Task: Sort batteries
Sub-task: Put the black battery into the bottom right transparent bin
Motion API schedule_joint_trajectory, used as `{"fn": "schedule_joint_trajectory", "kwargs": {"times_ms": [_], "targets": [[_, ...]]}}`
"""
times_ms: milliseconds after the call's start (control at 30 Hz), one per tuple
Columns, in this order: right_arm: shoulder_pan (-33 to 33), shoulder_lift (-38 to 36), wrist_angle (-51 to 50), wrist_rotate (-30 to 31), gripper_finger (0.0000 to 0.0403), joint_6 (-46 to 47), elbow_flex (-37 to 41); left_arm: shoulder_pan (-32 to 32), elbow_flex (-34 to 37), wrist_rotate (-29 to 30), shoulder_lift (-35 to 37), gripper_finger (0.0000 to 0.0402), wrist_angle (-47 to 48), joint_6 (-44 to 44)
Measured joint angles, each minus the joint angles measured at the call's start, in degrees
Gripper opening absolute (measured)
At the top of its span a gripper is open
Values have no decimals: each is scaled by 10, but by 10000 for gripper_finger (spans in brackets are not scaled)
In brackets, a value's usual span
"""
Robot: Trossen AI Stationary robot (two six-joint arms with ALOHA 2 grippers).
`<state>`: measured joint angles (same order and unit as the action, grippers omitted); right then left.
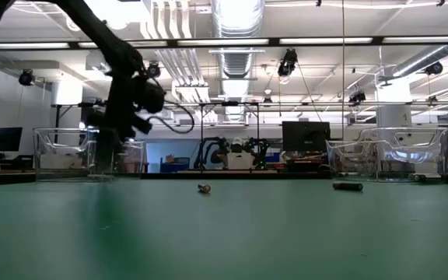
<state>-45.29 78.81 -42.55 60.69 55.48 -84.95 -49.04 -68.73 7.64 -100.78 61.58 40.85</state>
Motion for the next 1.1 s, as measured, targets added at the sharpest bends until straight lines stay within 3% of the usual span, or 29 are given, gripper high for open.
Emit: {"fn": "schedule_joint_trajectory", "kwargs": {"times_ms": [167, 300, 433, 733, 1100], "targets": [[41, 5, -65, -18, 164, 80, 13, 1, -67, -36, 37, 186, 89, -53], [112, 12, -166, -135, 164, 202, 28, 0, -104, -83, 92, 183, 128, -111], [193, 38, -239, -252, 164, 244, 32, 0, -106, -139, 172, 174, 103, -168], [322, 88, -258, -485, 164, 170, 87, 3, -57, -286, 368, 164, 27, -282], [435, 133, -223, -561, 164, 49, 151, 10, 12, -414, 545, 164, -41, -331]]}}
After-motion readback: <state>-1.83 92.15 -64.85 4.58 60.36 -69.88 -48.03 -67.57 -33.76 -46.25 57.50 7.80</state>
